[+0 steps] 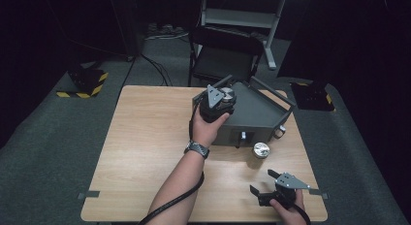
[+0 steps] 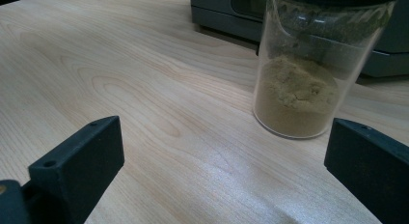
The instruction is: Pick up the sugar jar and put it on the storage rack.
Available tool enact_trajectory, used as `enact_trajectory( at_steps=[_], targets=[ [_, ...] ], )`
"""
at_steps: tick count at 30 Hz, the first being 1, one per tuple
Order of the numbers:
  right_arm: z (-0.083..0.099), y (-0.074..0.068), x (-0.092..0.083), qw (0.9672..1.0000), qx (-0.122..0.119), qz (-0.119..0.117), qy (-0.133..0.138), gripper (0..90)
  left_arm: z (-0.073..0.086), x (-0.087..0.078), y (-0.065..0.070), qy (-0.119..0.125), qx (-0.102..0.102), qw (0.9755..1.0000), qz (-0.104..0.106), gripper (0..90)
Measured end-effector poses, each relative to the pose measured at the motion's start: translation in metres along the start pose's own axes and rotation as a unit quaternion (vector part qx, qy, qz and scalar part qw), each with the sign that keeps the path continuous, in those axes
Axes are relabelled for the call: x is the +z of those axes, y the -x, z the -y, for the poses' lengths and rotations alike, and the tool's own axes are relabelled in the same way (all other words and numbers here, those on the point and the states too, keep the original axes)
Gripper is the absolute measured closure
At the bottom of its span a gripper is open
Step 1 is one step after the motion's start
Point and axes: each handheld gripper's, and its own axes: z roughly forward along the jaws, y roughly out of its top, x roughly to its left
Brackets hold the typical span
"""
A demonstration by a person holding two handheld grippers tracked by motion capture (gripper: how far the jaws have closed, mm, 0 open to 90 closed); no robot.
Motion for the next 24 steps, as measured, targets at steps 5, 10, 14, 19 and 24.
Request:
enact_trajectory(
  at_steps=[5, 10, 14, 19, 24],
  targets=[
    [-0.0001, 0.0002, 0.0000, 1.0000, 0.001, 0.000, 0.000, 0.3, 0.0030, 0.0016, 0.0002, 0.002, -0.001, 1.0000, -0.001, 35.1],
    [-0.0002, 0.0004, 0.0001, 1.0000, 0.001, 0.000, -0.001, 0.3, 0.0049, 0.0008, 0.0000, 0.005, 0.000, 1.0000, -0.001, 35.0],
    [0.0002, -0.0003, -0.0001, 1.0000, 0.000, 0.001, 0.000, 0.3, 0.0036, 0.0009, 0.0003, 0.003, -0.003, 1.0000, -0.002, 35.0],
    [0.0003, -0.0008, -0.0001, 1.0000, -0.002, 0.002, 0.001, 0.3, 0.0026, 0.0018, 0.0014, 0.000, -0.007, 1.0000, -0.005, 34.9],
    [0.0000, -0.0007, 0.0000, 1.0000, 0.000, 0.002, 0.000, 0.3, 0.0011, 0.0018, 0.0009, -0.002, -0.008, 1.0000, -0.004, 34.8]
  ],
)
